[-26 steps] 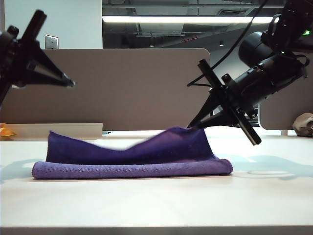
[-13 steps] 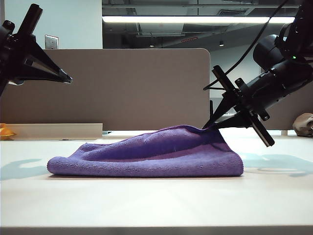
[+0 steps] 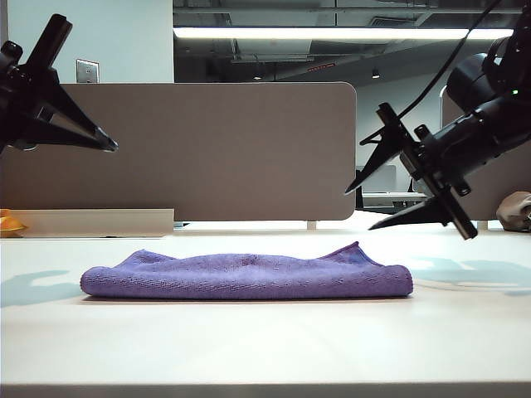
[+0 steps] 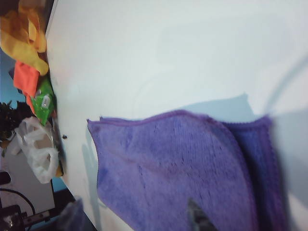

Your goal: Fold the bottom of the cloth upward, then fold it vertically to form a square shape.

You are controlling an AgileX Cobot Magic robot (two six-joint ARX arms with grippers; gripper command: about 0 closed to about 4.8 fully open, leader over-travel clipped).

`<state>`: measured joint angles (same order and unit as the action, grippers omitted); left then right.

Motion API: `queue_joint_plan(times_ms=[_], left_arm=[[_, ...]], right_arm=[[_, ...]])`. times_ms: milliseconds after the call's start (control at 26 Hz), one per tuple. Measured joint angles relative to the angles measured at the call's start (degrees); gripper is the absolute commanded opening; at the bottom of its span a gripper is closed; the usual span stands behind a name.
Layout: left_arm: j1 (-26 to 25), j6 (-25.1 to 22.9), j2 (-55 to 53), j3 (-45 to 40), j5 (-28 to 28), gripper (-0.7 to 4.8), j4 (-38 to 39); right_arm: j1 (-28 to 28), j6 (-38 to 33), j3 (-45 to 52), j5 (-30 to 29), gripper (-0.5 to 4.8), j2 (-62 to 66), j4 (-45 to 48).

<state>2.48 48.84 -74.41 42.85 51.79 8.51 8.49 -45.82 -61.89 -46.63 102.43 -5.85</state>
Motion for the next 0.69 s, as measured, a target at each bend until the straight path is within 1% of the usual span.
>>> queue_joint_plan(times_ms=[77,115,154,192,231,269,307,346,423,538,692], left_arm=[[0.0,-0.4,0.0,0.0,-0.2,0.12,0.3],[0.0,-1.1,0.0,0.0,-0.2,0.12,0.3],[0.0,-1.9,0.0,0.0,-0.2,0.12,0.3],[0.0,-3.4,0.0,0.0,-0.2,0.12,0.3],[0.0,-4.1,0.0,0.0,-0.2,0.12,0.3],[0.0,-4.5,0.0,0.0,-0.2,0.12,0.5],[0.0,-4.5,0.0,0.0,-0.2,0.12,0.5],[0.0,-4.7,0.0,0.0,-0.2,0.12,0.7],[0.0,-4.7,0.0,0.0,-0.1,0.12,1.1],[0.0,-4.7,0.0,0.0,0.2,0.12,1.3],[0.0,-4.7,0.0,0.0,0.5,0.12,1.9]], right_arm=[[-0.2,4.0,0.0,0.9,2.72,-1.5,-4.3],[-0.2,8.0,0.0,3.6,2.72,-3.1,-8.6],[-0.2,10.3,0.0,4.9,2.72,-3.9,-11.0],[-0.3,14.1,-0.1,5.9,2.74,-4.5,-15.0],[-0.3,15.5,-0.1,6.1,2.75,-4.4,-16.9],[-0.2,19.0,0.0,7.8,2.77,-4.0,-21.5],[0.0,20.7,0.0,9.0,2.93,-3.9,-23.3],[0.4,23.8,0.1,11.5,3.05,-4.0,-26.4],[0.7,26.1,0.1,12.0,3.11,-4.0,-28.5],[1.3,27.1,0.1,12.1,3.11,-4.0,-29.1],[4.2,27.4,0.1,10.9,3.1,-4.0,-29.2]])
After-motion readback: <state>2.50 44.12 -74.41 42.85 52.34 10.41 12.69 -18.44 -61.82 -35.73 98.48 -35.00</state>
